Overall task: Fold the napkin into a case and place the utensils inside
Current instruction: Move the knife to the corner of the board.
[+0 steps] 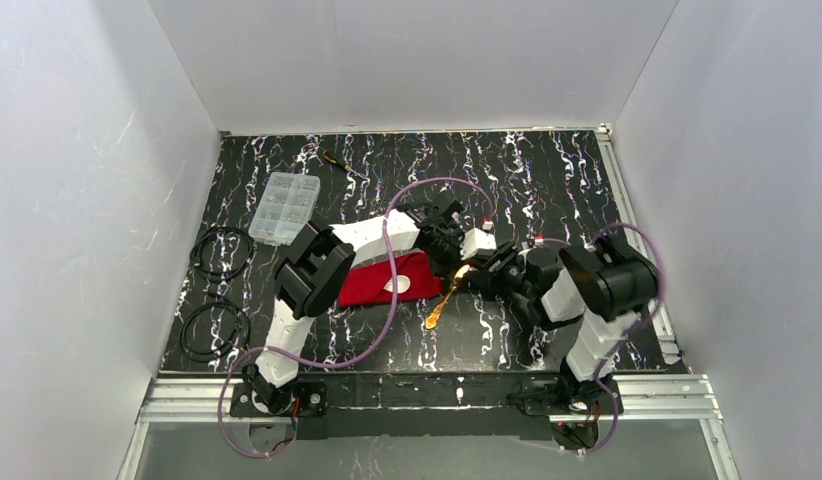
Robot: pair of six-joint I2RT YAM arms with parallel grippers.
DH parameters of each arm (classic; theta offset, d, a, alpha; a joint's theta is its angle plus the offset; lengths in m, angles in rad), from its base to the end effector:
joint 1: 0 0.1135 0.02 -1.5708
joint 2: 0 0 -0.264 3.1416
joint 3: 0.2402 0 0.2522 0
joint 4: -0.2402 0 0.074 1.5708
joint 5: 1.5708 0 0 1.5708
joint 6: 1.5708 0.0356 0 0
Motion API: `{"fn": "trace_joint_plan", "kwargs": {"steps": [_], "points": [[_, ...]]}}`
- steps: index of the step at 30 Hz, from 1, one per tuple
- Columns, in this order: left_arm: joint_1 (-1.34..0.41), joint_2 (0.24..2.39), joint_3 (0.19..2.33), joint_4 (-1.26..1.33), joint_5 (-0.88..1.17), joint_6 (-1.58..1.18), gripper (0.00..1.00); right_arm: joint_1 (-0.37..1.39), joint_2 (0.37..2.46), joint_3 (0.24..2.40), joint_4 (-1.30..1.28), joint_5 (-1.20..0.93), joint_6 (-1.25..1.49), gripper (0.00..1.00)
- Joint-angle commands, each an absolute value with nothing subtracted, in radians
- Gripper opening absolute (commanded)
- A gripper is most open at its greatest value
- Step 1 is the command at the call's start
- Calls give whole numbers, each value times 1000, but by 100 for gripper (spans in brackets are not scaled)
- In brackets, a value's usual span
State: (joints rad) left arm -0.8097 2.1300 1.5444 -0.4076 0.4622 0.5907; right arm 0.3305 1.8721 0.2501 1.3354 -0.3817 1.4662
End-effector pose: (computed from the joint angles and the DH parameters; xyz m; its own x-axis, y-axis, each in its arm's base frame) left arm 0.3024 -0.3405 0.1632 -0.0254 0.7495 -0.6616 0.9996 0.0285 -0.0062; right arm 0.2307 0.0932 0.0876 -0.6635 0.7481 0.0046 0.1992 0.1708 0.9650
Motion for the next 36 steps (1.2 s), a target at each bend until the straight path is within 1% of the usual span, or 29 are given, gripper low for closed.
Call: {"fn": "trace_joint_plan", "kwargs": {"steps": [1,2,5,7,10,15,17,19,21,23,28,33,36], "points": [[-857,2011,1570,-609,597,608,0,305,1632,310,689,-327,1233,62],[-858,1994,1575,-634,601,616,0,302,1570,337,559,-289,1160,63],[-863,1958,1602,-702,596,638,12,291,1458,421,304,-194,992,65],[-867,1924,1601,-720,580,639,20,288,1442,480,189,-167,904,65],[-880,1876,1575,-736,553,658,25,287,1463,582,101,-132,828,64],[-887,1772,1443,-740,498,694,25,325,1563,727,26,-61,743,60],[-886,1709,1346,-710,465,745,24,368,1610,810,-62,6,692,58],[-887,1638,1201,-644,430,822,24,425,1644,865,-110,70,655,56],[-886,1586,1104,-596,411,878,24,459,1669,888,-136,98,641,51],[-887,1538,1015,-528,401,911,24,487,1680,887,-145,115,637,47],[-908,1406,836,-352,382,957,25,591,1691,888,-186,205,614,41],[-953,1337,724,-218,385,984,26,655,1633,780,-159,217,659,33],[-986,1329,667,-129,376,998,28,697,1590,706,-139,222,686,31]]}}
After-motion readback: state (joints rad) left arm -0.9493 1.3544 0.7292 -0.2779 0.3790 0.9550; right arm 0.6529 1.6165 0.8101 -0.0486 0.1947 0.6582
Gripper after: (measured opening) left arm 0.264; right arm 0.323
